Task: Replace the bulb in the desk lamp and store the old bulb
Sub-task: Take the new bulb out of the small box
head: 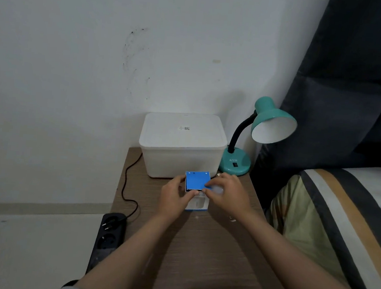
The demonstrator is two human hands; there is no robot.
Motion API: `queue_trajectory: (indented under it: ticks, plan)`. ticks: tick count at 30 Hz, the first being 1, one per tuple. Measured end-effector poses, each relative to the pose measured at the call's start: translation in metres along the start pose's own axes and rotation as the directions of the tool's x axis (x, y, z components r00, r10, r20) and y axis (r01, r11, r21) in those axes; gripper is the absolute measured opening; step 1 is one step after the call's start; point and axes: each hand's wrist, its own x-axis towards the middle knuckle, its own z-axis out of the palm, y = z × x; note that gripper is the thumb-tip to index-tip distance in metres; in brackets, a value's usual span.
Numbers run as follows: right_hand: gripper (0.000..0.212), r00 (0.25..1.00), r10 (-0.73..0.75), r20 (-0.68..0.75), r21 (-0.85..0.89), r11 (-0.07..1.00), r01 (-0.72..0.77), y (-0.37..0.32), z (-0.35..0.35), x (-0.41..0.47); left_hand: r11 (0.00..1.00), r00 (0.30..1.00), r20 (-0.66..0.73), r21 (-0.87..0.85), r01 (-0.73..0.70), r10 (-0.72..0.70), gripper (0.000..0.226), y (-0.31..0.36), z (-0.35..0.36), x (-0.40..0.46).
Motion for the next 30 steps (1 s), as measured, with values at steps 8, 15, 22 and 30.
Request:
queue_trajectory:
  ticks: [8, 15, 22, 30]
  plan:
    - [0.028, 0.999, 0.026, 0.039, -0.013, 1.0, -0.025, -0.001, 0.001, 0.002, 0.996, 0.998, 0.034, 0.063, -0.058, 0.056, 0.034, -0.003, 0.001, 0.001]
    - [0.04, 0.997, 0.06, 0.052, 0.053, 0.997, -0.063, -0.001, 0.002, -0.001, 0.992, 0.997, 0.058, 0.113, -0.059, 0.053, 0.033, -0.001, -0.002, 0.003]
    - [0.038, 0.949, 0.302, 0.089, 0.53, 0.793, -0.301, 0.009, -0.034, -0.011, 0.964, 0.997, 0.047, 0.256, -0.072, 0.062, 0.04, 0.006, 0.003, 0.005]
    - [0.033, 0.847, 0.496, -0.189, 0.744, 0.636, -0.207, 0.047, -0.094, -0.024, 0.937, 0.954, 0.014, 0.186, -0.296, 0.298, 0.042, 0.069, 0.019, 0.04]
